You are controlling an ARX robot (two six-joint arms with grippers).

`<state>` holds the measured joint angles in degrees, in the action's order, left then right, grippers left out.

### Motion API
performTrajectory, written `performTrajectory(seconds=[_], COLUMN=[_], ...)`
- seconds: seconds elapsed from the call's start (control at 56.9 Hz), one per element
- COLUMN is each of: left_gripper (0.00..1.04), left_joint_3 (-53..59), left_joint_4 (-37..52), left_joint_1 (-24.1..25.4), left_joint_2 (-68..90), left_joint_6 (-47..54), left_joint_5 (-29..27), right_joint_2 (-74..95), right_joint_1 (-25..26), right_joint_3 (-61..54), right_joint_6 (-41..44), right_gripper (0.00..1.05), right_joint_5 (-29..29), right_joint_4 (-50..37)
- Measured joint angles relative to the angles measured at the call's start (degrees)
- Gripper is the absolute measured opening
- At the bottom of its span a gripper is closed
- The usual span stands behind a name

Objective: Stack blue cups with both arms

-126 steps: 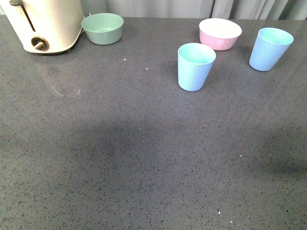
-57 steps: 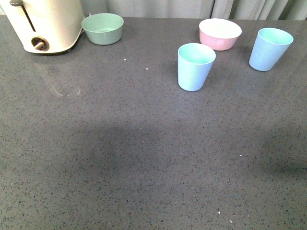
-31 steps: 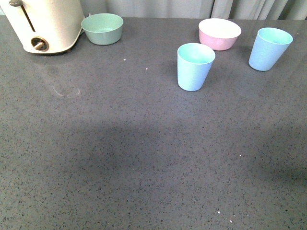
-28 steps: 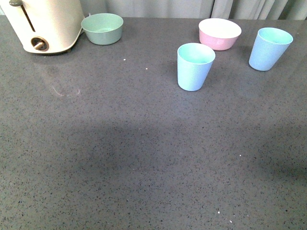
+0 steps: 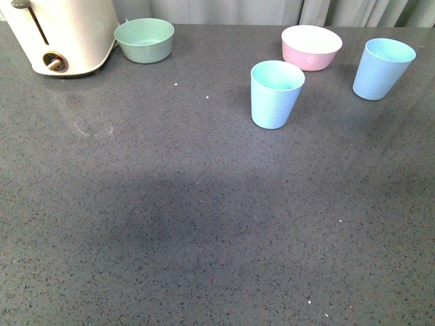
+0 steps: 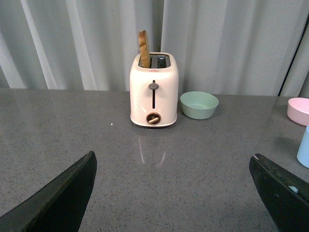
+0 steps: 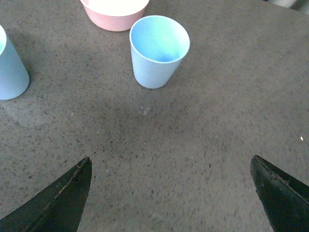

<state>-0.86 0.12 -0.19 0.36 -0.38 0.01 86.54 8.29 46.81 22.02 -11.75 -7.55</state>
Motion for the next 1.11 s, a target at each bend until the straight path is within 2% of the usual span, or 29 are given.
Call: performTrajectory(seconds=[0.211,0.51,0.738,1.002,1.107], left_gripper=[0.96,0.96,0.96,0.96,0.96], left_joint_3=[0.00,0.00,0.00,0.00,0.00], left_joint_4=[0.00,-0.02,-0.02,-0.02,-0.02], left_joint_1=[0.00,0.00,0.00,0.00,0.00], left_joint_2=[0.00,0.00,0.00,0.00,0.00], left_joint_6=[0.00,0.00,0.00,0.00,0.00], left_joint_5=[0.00,0.00,0.00,0.00,0.00], right_joint_2=[17.09,33.59,39.69,42.91,43.43], right_joint_1=[-3.96,-6.08,-8.46,-8.94,-8.94], right_joint_3=[20.17,40.09,46.18,50.23,51.17], right_joint_6=[10.82,17.16,18.14,18.78,18.82], right_gripper=[0.96,0.96,0.96,0.96,0.84], right_joint_5=[-0.20,1.68,1.46,1.49,1.46], right_joint_4=[9.55,18.62,21.68,24.17,24.83])
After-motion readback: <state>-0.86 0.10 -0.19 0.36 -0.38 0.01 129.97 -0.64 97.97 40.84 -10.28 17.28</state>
